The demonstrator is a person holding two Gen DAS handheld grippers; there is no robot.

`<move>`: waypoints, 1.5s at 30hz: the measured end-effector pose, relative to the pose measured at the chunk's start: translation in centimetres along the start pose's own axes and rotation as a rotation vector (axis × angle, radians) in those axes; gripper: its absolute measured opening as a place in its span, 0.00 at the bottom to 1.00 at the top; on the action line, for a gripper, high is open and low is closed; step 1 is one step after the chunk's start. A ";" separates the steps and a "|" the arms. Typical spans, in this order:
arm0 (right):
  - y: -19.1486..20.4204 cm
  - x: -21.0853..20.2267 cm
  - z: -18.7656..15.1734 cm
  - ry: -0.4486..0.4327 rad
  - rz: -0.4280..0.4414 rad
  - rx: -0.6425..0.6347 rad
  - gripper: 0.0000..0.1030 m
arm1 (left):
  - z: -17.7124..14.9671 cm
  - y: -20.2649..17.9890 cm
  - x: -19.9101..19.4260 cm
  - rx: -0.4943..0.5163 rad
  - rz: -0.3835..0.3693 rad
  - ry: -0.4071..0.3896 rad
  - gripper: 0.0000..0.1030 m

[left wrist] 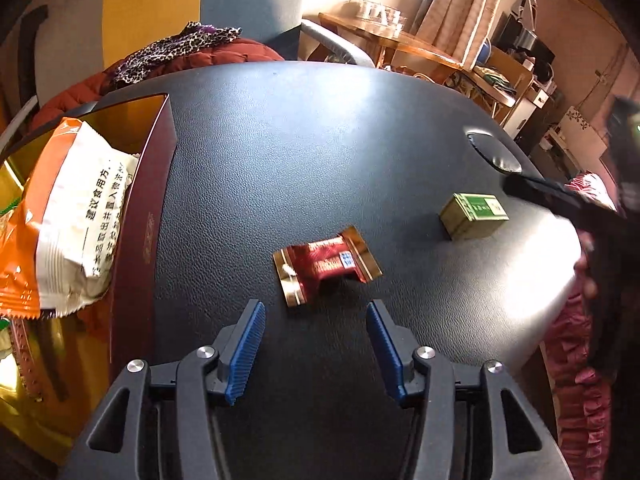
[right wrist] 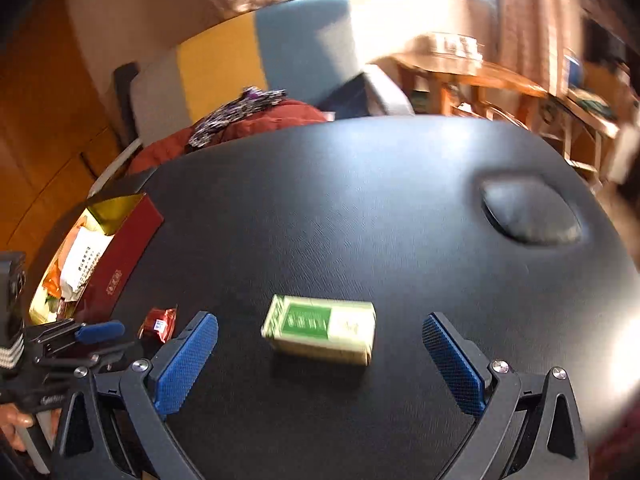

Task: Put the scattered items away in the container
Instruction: 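Position the left tool over the red candy while the right tool approaches the tea box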

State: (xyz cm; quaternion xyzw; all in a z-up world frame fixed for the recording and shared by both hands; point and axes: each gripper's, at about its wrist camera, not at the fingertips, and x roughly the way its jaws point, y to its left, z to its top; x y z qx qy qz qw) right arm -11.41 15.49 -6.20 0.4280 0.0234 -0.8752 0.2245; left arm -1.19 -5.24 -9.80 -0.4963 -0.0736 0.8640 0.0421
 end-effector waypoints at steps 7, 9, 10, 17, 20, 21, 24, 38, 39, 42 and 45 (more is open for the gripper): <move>-1.2 4.4 1.6 0.178 0.095 0.066 1.00 | -0.7 -0.1 -0.4 0.001 -0.014 0.016 0.52; -1.0 4.1 0.1 0.197 0.147 0.099 1.00 | -0.8 0.0 -0.5 -0.004 -0.020 0.018 0.52; -0.7 3.6 -0.9 0.199 0.179 0.114 1.00 | -0.9 0.0 -0.6 -0.003 -0.021 0.018 0.52; 1.9 0.7 -7.4 0.195 0.309 0.145 1.00 | -2.0 0.5 -1.3 0.003 -0.033 0.021 0.52; 2.2 -0.6 -7.7 0.160 0.189 0.106 1.00 | -2.3 0.4 -1.6 0.008 -0.034 0.017 0.52; 2.0 -0.9 -7.3 0.145 0.150 0.094 1.00 | -2.3 0.4 -1.7 0.009 -0.037 0.016 0.52; 1.3 -1.7 -5.9 0.091 0.079 0.064 1.00 | -2.4 0.3 -2.0 0.017 -0.034 0.008 0.53; 1.9 1.9 -2.0 0.190 0.217 -0.004 1.00 | -2.9 -0.5 -2.1 0.049 -0.053 0.012 0.53; 2.0 1.5 -2.7 0.185 0.215 -0.005 1.00 | -2.9 -0.6 -2.0 0.052 -0.055 0.015 0.53; 1.6 0.5 -4.2 0.163 0.110 0.029 1.00 | -3.0 -0.8 -1.7 0.058 -0.063 0.024 0.53; 1.4 0.1 -4.6 0.136 -0.049 0.049 1.00 | -3.1 -1.1 -1.6 0.067 -0.068 0.031 0.53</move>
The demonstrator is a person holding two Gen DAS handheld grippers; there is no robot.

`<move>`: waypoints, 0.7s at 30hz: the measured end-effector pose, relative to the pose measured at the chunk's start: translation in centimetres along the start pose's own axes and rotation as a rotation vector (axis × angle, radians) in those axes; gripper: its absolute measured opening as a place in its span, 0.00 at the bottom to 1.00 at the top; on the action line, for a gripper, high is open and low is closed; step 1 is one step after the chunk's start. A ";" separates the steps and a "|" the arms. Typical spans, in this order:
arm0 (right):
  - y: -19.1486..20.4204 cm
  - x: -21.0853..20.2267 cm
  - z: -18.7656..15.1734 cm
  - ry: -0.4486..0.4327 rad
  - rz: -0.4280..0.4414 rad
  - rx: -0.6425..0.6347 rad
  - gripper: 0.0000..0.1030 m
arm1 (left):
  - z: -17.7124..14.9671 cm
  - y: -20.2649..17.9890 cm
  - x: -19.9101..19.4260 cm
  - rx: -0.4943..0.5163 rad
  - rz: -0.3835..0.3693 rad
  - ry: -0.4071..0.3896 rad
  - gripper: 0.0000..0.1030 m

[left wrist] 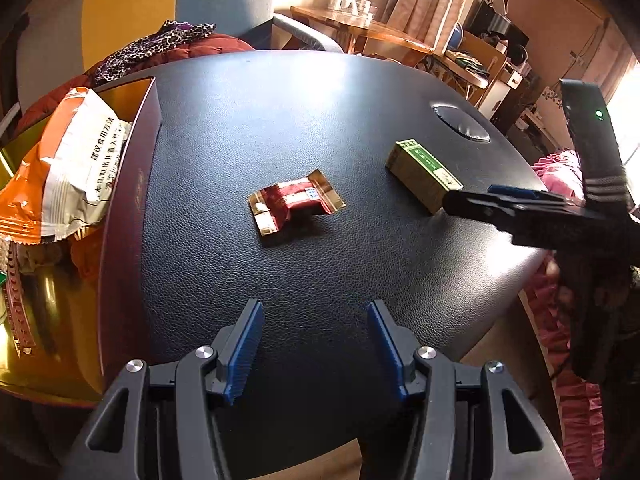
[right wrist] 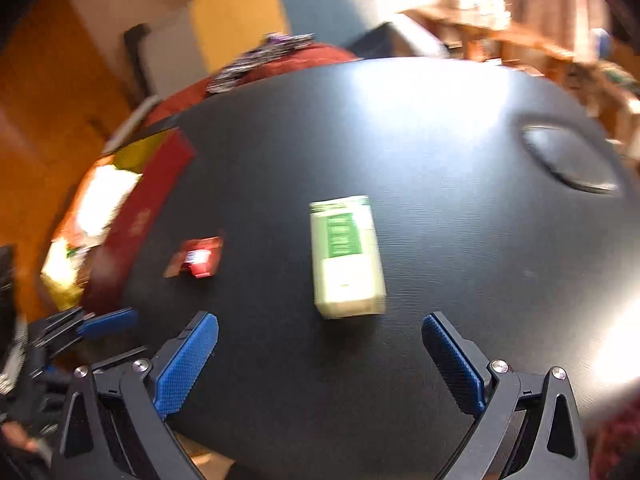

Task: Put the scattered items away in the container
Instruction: 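Position the left tool over the red candy while the right tool approaches the tea box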

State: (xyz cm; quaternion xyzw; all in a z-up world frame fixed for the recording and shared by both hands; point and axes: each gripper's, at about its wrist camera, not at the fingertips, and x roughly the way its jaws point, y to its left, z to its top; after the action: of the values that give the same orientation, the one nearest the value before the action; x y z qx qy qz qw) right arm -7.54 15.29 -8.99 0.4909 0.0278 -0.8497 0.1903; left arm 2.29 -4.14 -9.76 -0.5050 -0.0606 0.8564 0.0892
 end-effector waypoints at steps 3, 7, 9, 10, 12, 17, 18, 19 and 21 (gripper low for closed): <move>0.5 0.1 0.1 -0.019 -0.086 0.007 1.00 | -0.2 -0.3 0.0 0.016 0.001 0.005 0.53; 1.4 0.0 -0.1 -0.036 -0.160 0.007 1.00 | -0.4 -0.5 -0.3 0.027 0.006 0.002 0.53; 1.9 -0.1 -0.4 -0.042 -0.189 0.005 1.00 | -0.5 -0.6 -0.6 0.036 0.010 -0.005 0.53; 2.0 -0.1 -0.6 -0.043 -0.198 0.004 1.00 | -0.5 -0.7 -0.8 0.040 0.012 -0.008 0.53; 2.4 -0.1 -1.3 -0.039 -0.217 -0.005 1.00 | -0.5 -0.7 -1.0 0.048 0.017 -0.013 0.53; 1.4 0.2 -3.0 -0.025 -0.228 0.004 1.00 | 1.1 0.2 -1.7 0.048 0.029 -0.040 0.54; 1.0 0.3 -3.3 -0.022 -0.224 0.015 1.00 | 1.7 0.3 -1.5 0.058 0.036 -0.034 0.54; 0.6 0.4 -3.6 -0.018 -0.220 0.025 1.00 | 2.4 0.3 -1.3 0.068 0.043 -0.028 0.54; -0.2 0.9 -4.2 -0.002 -0.203 0.053 1.00 | 3.5 0.2 -1.1 0.095 0.050 -0.031 0.54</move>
State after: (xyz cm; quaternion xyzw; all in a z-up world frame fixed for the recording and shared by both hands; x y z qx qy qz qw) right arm -4.53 16.17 -11.99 0.4894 0.0547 -0.8656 0.0905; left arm -0.30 -4.66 -7.19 -0.4881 -0.0086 0.8680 0.0906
